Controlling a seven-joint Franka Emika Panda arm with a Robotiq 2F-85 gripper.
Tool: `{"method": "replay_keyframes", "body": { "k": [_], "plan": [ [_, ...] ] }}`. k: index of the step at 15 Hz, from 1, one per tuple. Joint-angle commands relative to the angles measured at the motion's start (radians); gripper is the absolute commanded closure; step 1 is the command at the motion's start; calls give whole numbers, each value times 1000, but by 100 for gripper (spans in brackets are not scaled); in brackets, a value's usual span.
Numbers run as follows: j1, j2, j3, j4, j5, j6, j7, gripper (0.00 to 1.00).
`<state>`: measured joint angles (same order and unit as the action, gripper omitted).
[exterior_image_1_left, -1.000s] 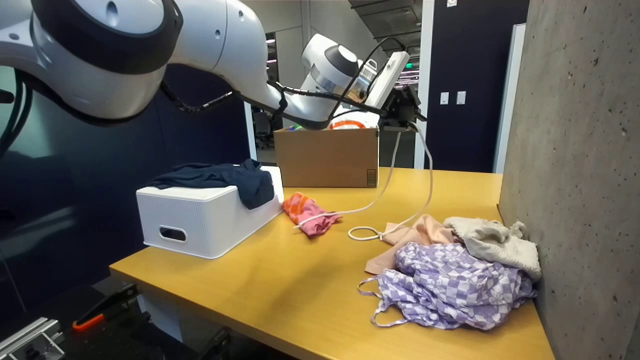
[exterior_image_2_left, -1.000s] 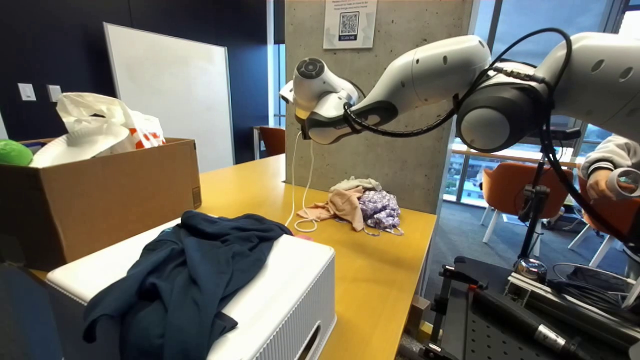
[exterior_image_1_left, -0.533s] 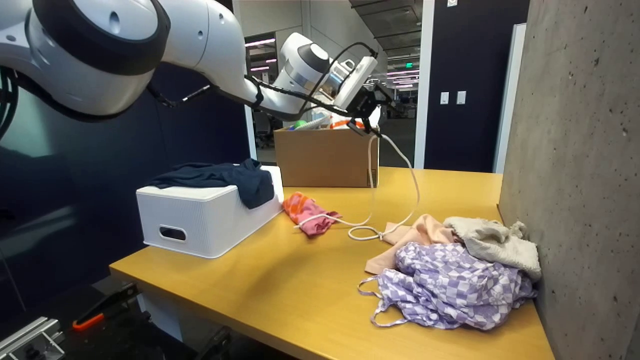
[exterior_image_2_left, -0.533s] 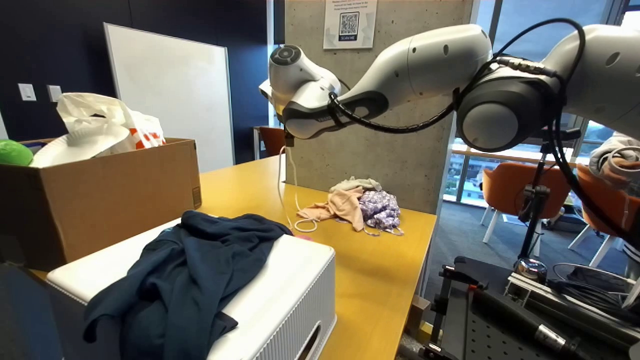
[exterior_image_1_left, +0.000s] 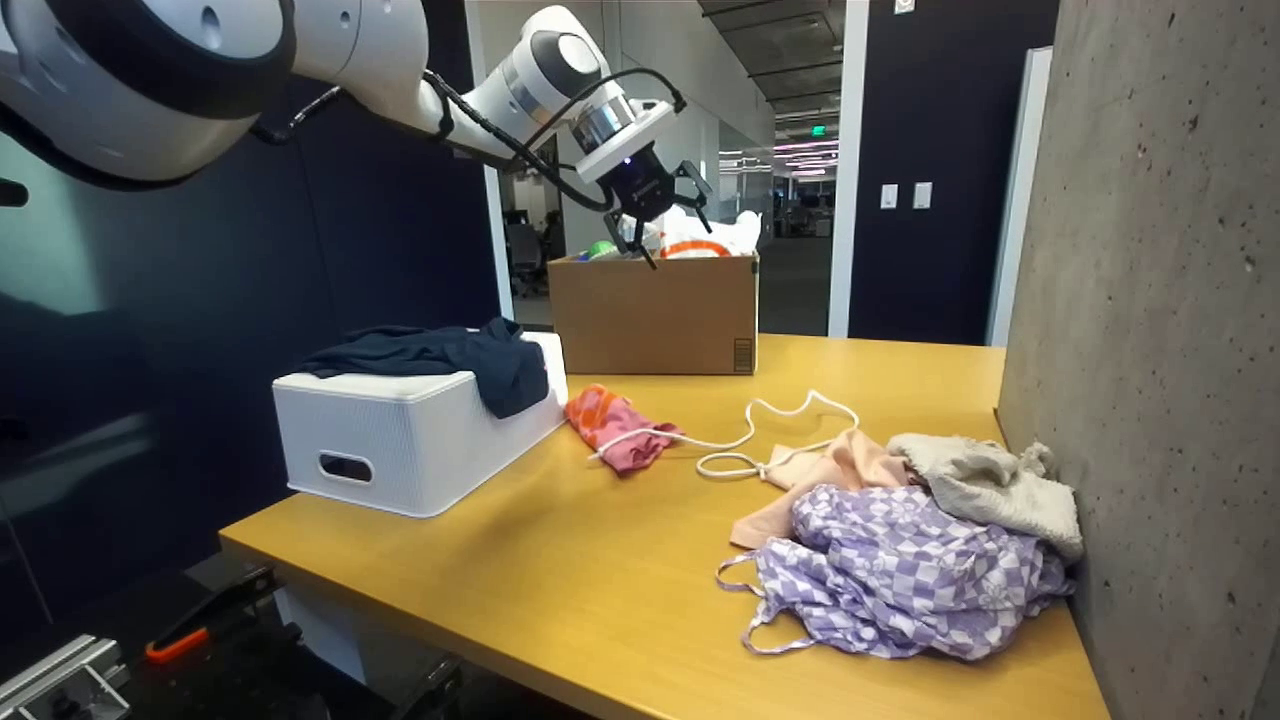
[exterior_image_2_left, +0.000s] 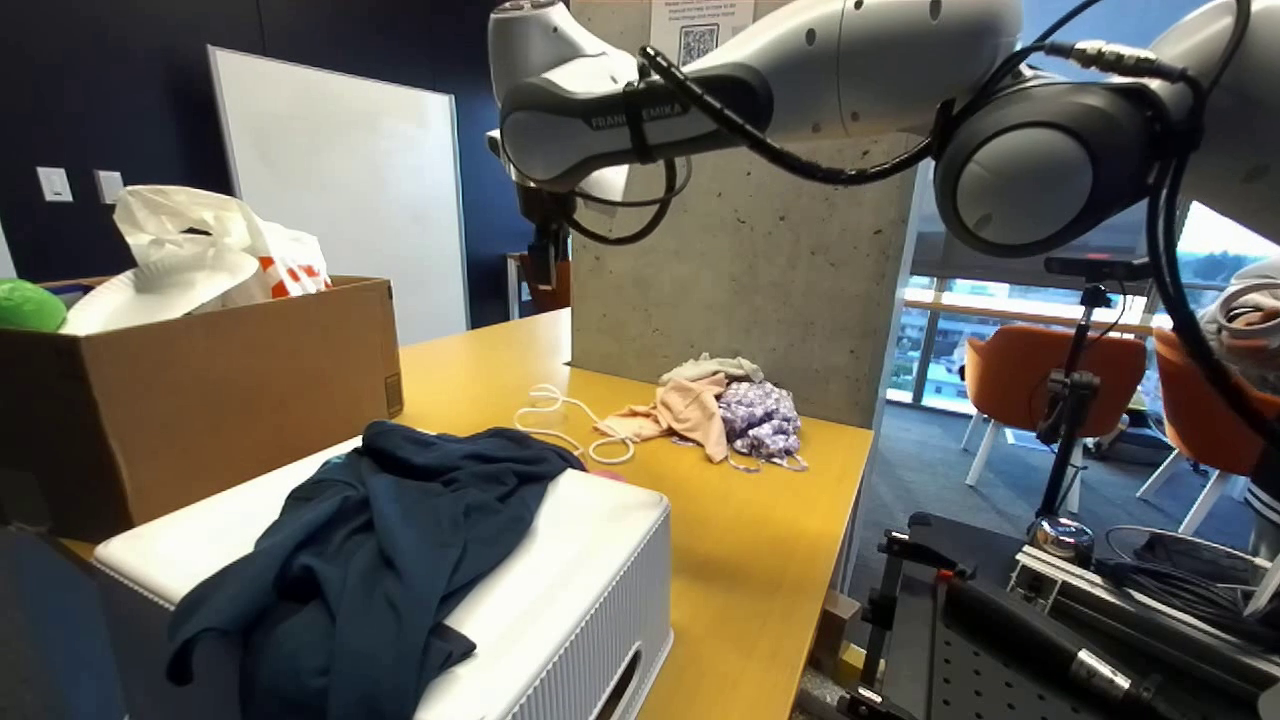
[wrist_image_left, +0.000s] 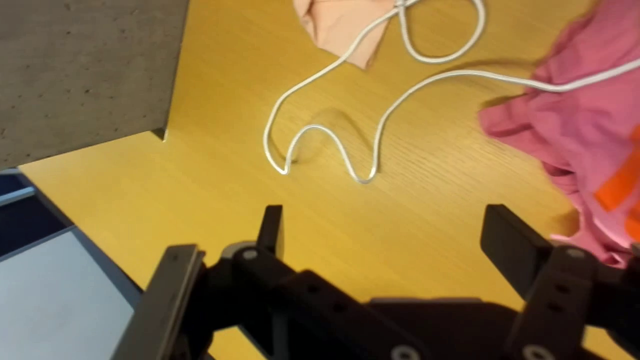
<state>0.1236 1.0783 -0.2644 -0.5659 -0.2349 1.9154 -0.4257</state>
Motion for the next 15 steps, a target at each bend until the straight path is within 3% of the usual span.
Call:
{"method": "replay_keyframes", "body": {
  "k": [1,9,15],
  "plan": [
    [11,-40,86,14,108,-103,27,0],
    [109,-12,278,-9,281,-82,60,0],
    [159,16,311,-62,281,-90,108,0]
  ]
}}
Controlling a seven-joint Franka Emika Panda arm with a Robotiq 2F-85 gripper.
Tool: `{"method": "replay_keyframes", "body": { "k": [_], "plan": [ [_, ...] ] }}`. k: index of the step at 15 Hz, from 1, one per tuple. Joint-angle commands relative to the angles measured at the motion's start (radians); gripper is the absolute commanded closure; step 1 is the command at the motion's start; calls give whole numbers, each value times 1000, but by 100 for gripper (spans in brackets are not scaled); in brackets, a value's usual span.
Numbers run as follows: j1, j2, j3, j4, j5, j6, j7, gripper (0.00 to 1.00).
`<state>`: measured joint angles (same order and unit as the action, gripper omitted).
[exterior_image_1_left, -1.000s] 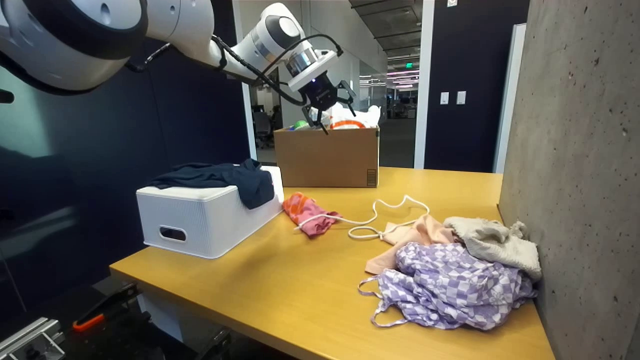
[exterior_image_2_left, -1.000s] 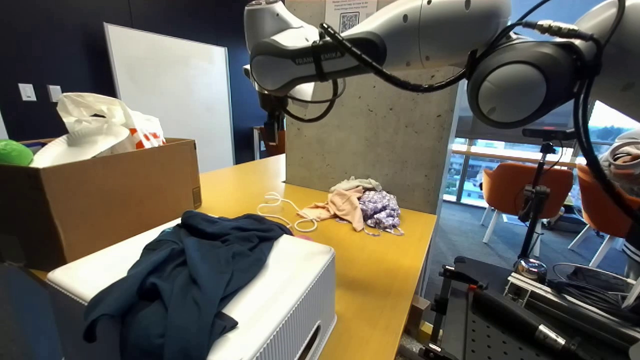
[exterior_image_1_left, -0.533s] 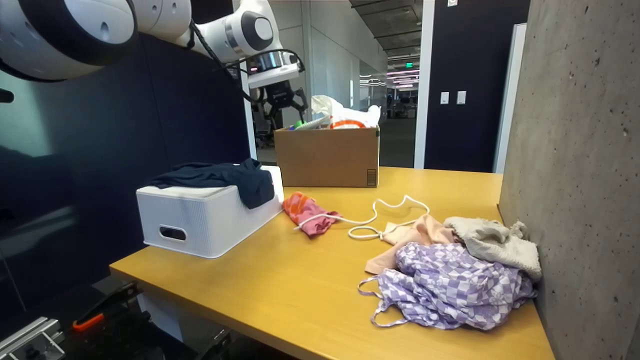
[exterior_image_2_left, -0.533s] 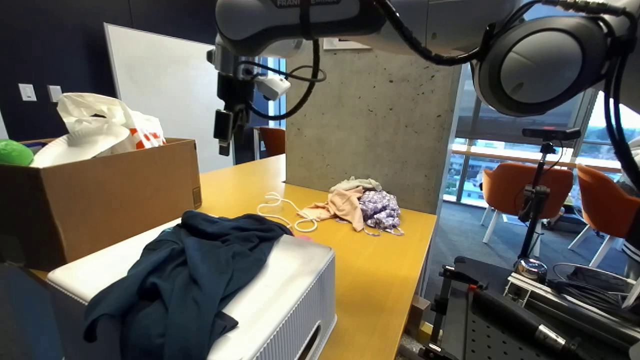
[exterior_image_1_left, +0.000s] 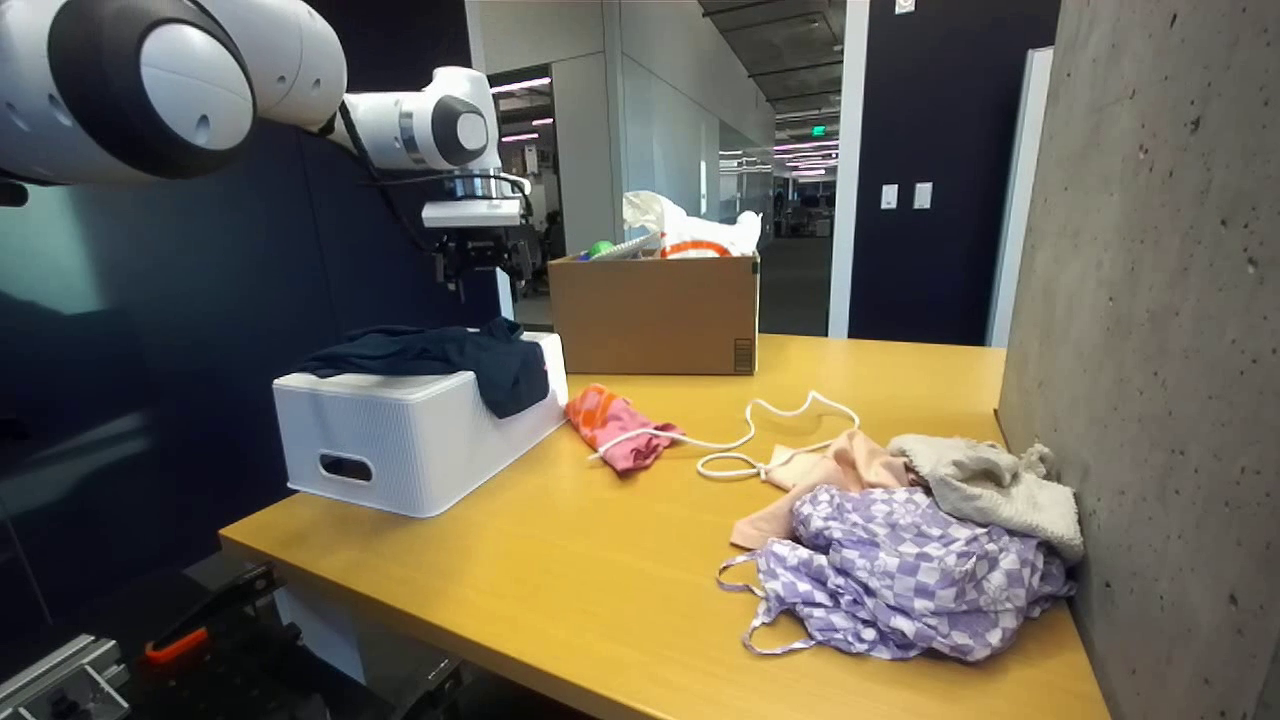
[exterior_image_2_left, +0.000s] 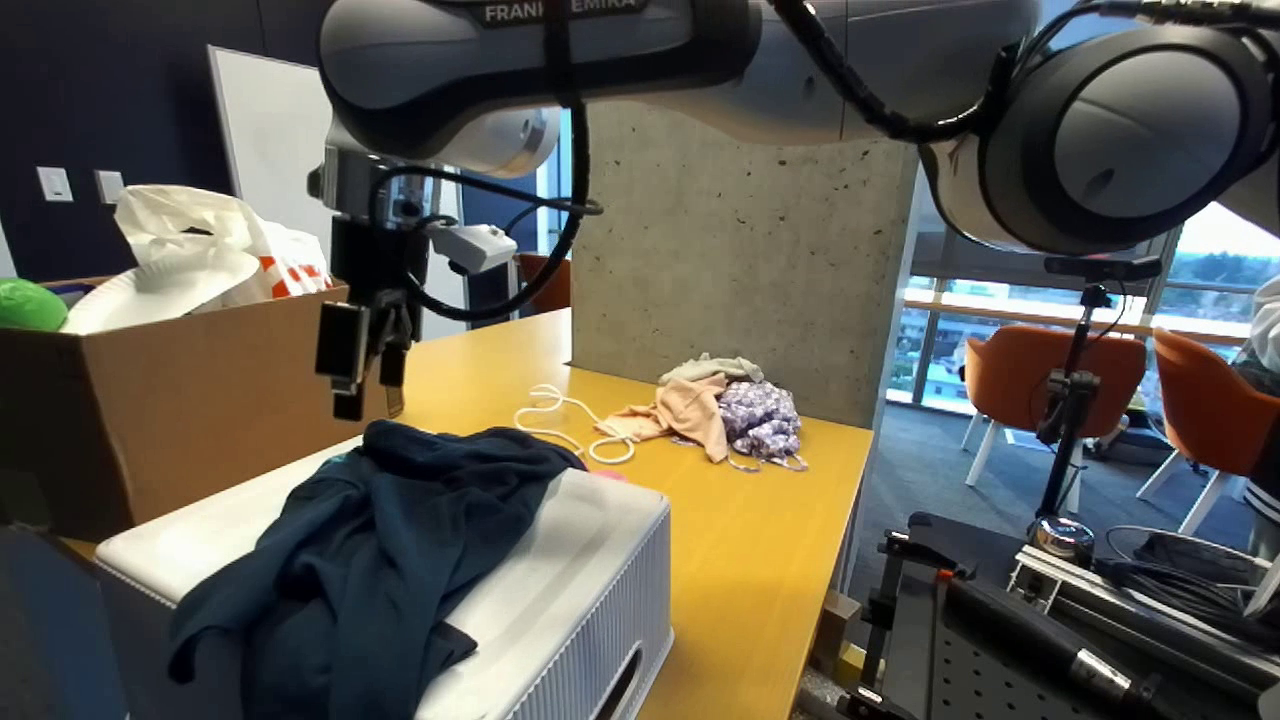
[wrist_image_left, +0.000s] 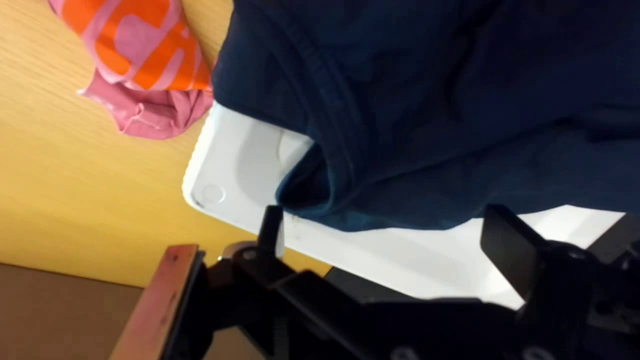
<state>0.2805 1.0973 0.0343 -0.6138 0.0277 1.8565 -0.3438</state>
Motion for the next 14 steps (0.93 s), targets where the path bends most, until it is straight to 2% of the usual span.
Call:
{"method": "replay_keyframes", "body": {
  "k": [1,6,14],
  "plan": [
    [8,-9,15,-24,18,-35,30,0],
    [19,-23,18,-43,12,-27,32,0],
    [-21,-17,13,-72,10,-20,23,0]
  ]
}}
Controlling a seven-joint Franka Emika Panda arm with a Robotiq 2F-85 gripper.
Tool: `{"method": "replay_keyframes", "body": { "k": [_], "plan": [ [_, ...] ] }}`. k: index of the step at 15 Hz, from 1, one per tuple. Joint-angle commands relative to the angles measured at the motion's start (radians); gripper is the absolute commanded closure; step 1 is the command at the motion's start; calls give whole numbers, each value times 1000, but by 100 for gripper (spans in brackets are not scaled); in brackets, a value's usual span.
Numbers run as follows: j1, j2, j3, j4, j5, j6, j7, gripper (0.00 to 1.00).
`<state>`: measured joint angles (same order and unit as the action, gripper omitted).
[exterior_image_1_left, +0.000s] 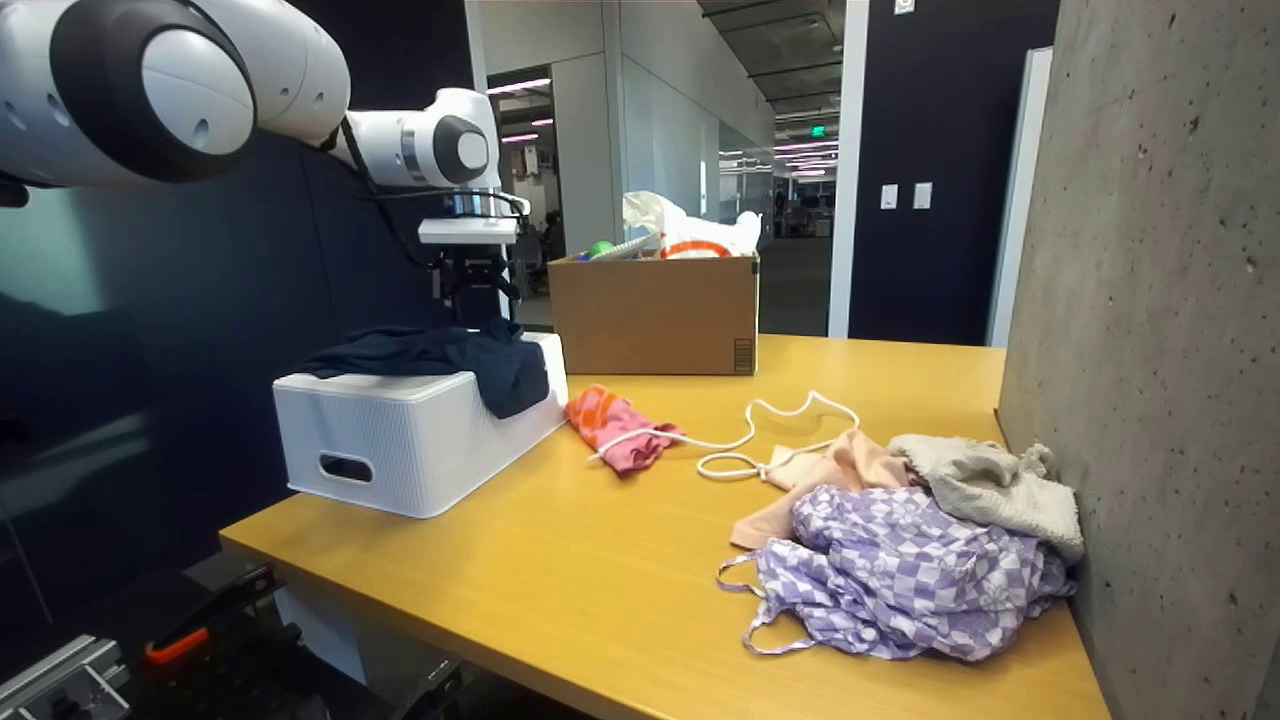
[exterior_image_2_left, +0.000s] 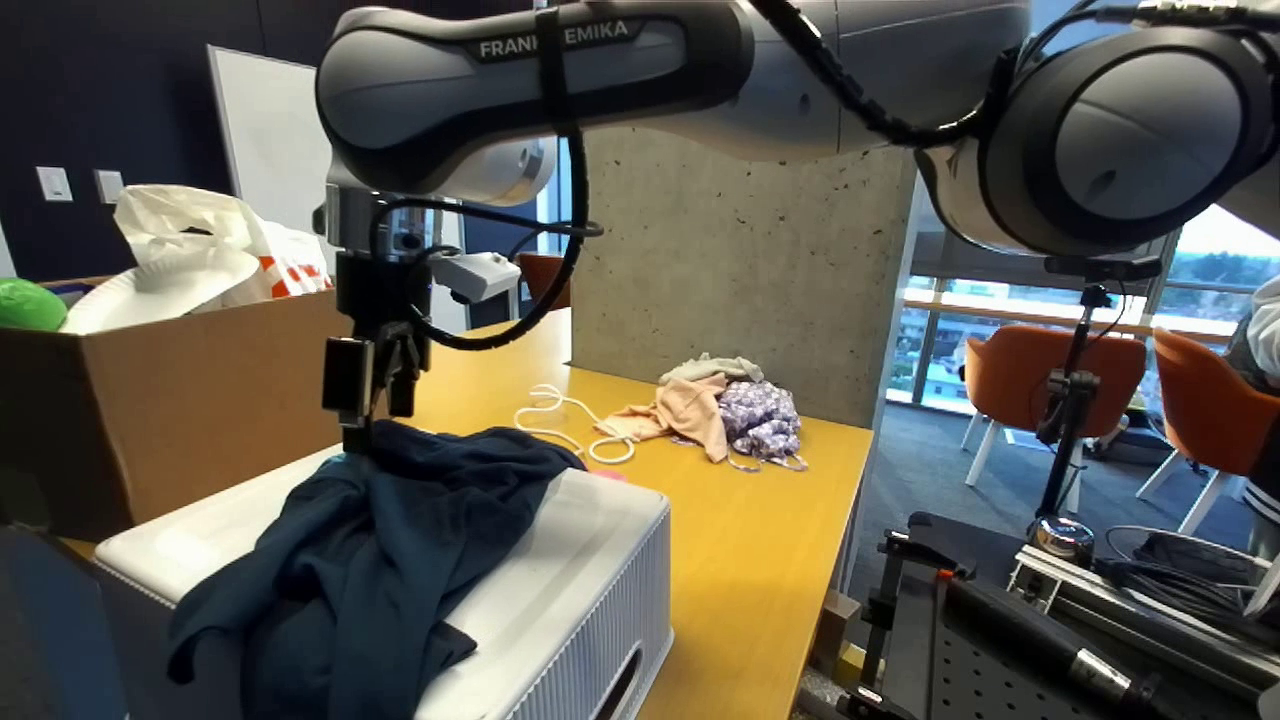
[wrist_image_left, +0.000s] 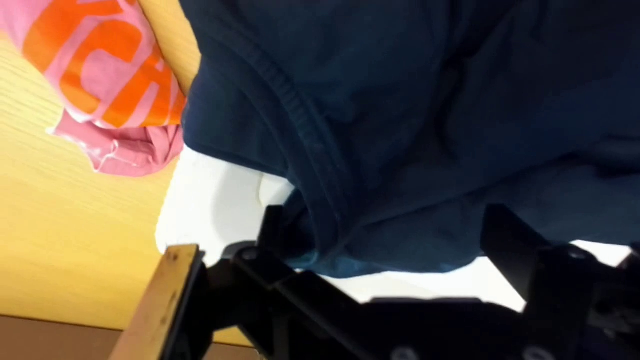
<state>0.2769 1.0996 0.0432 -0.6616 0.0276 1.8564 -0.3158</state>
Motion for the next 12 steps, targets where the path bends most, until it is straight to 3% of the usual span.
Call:
{"method": "replay_keyframes", "body": {
  "k": [1,2,4,12],
  "plan": [
    [-22,-18,5,-28,11,-17,-6,5],
    [-25,-17,6,-32,10,-16,-6,26],
    [-32,-13,8,-40,11,-10,-12,30],
    [-37,-41,11,-87,8,1,-18,90]
  ]
}}
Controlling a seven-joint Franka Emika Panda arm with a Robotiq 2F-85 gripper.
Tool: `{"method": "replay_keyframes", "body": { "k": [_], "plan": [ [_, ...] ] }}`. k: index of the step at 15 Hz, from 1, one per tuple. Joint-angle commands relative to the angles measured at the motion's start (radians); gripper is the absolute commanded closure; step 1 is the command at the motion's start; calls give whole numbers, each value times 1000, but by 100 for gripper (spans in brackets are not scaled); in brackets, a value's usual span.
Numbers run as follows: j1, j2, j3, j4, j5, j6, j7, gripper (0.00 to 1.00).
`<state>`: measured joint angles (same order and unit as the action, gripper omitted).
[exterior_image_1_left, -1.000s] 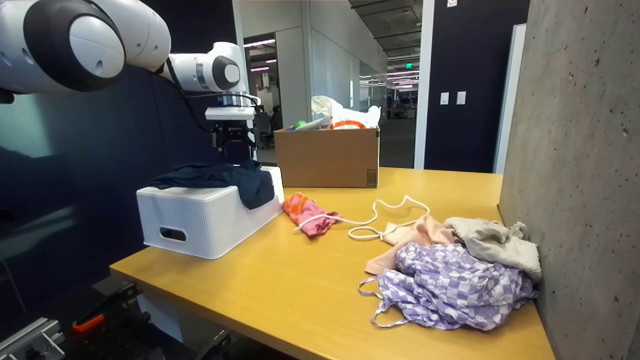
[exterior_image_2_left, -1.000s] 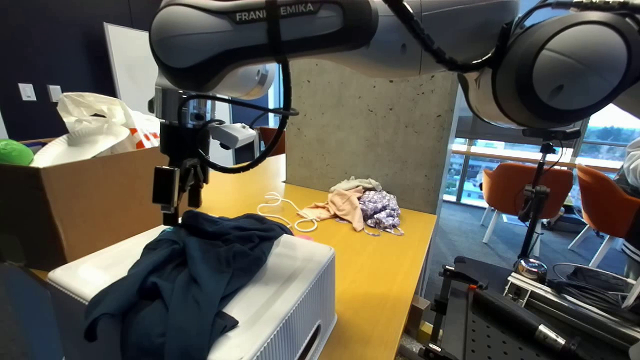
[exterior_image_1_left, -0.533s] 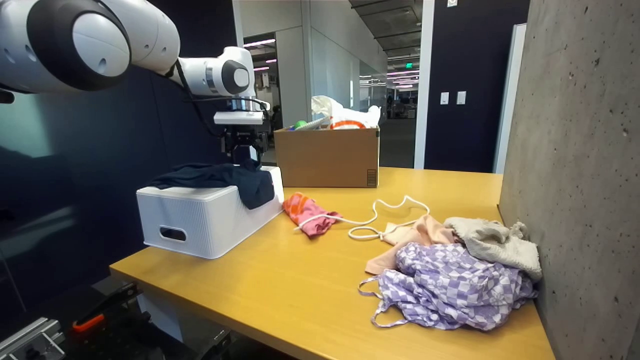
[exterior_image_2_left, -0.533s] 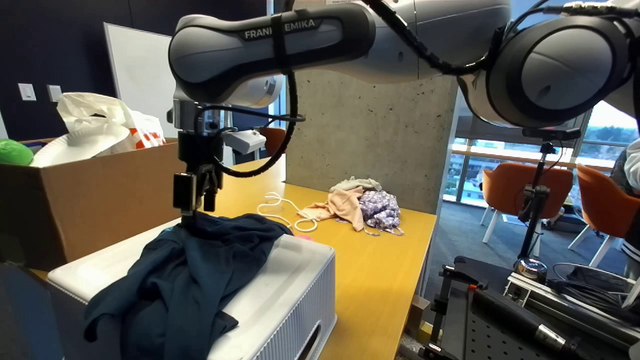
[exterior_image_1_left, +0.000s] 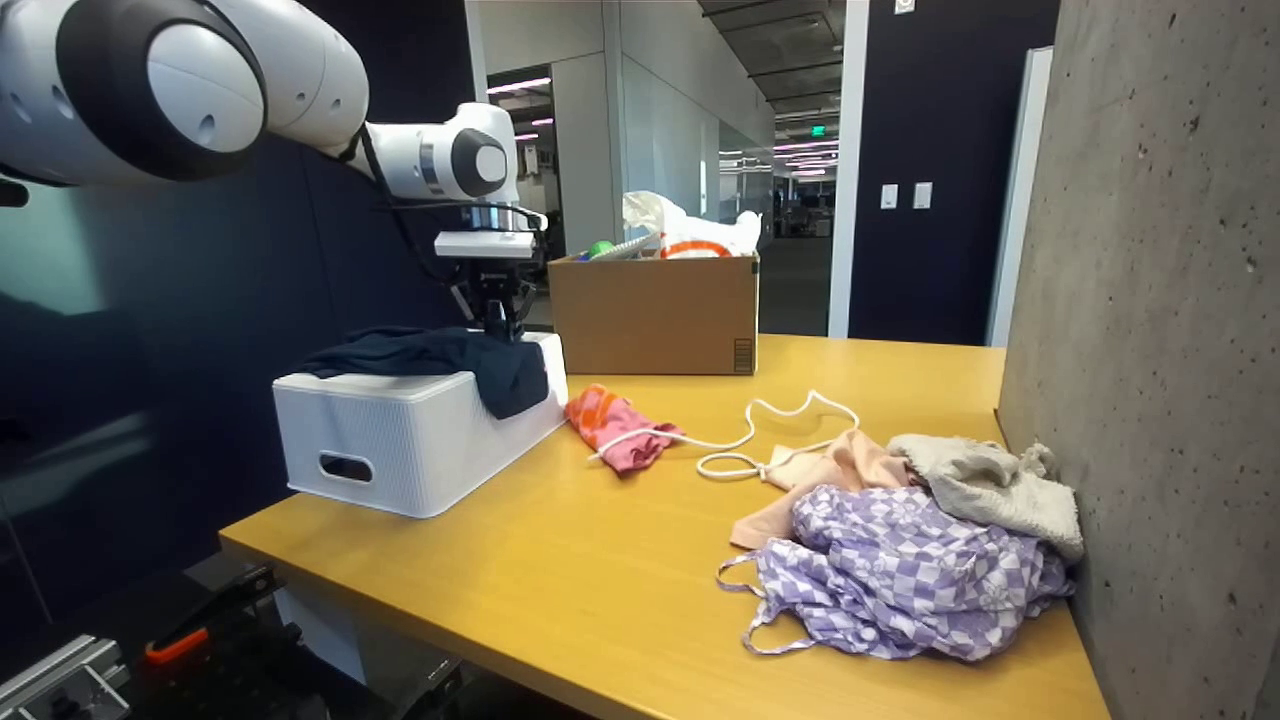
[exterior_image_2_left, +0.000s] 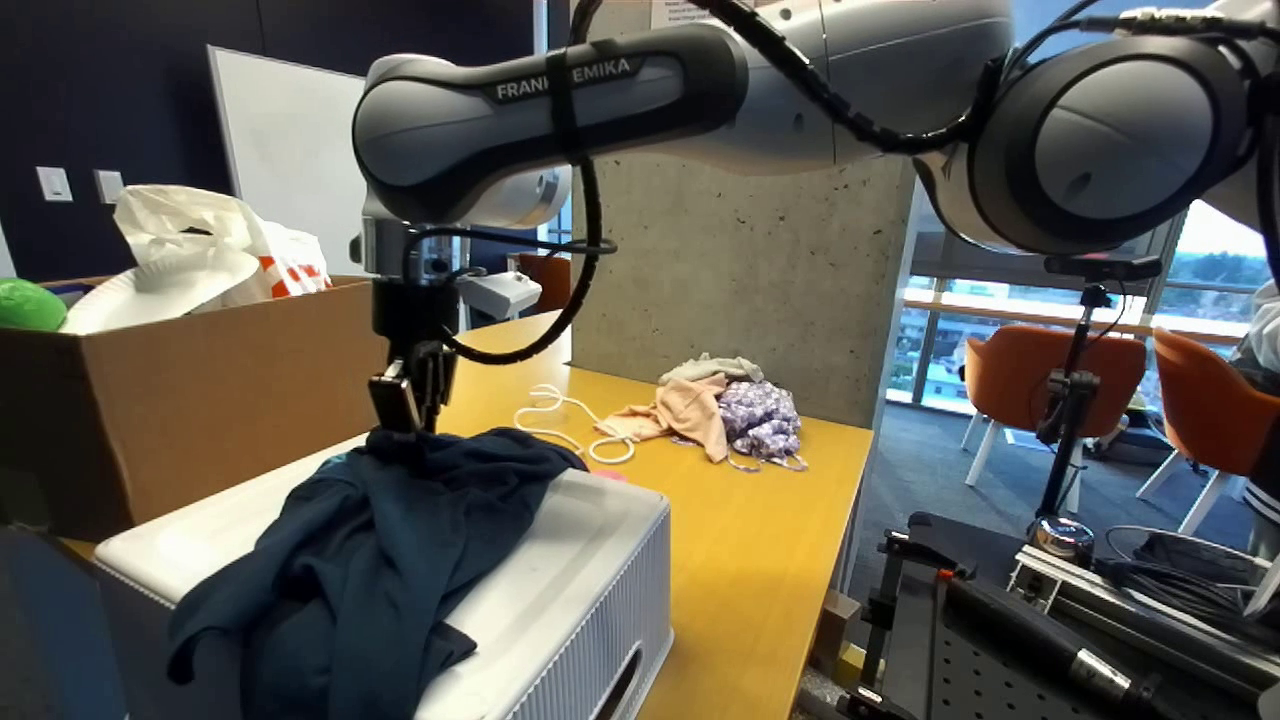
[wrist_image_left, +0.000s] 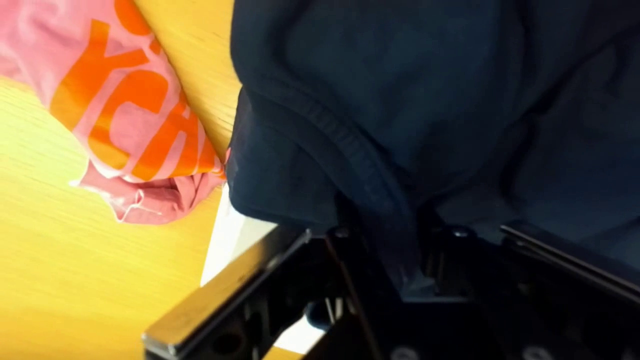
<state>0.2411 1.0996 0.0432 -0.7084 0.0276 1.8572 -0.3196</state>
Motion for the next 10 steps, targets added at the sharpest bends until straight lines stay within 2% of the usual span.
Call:
{"method": "replay_keyframes", "body": {
  "k": [1,6,10],
  "plan": [
    [6,-51,8,-49,1,3,-14,98],
    [35,-88,-6,-55,-21,11,-20,99],
    [24,-128,-40,-30,-54,2,-19,99]
  ]
}}
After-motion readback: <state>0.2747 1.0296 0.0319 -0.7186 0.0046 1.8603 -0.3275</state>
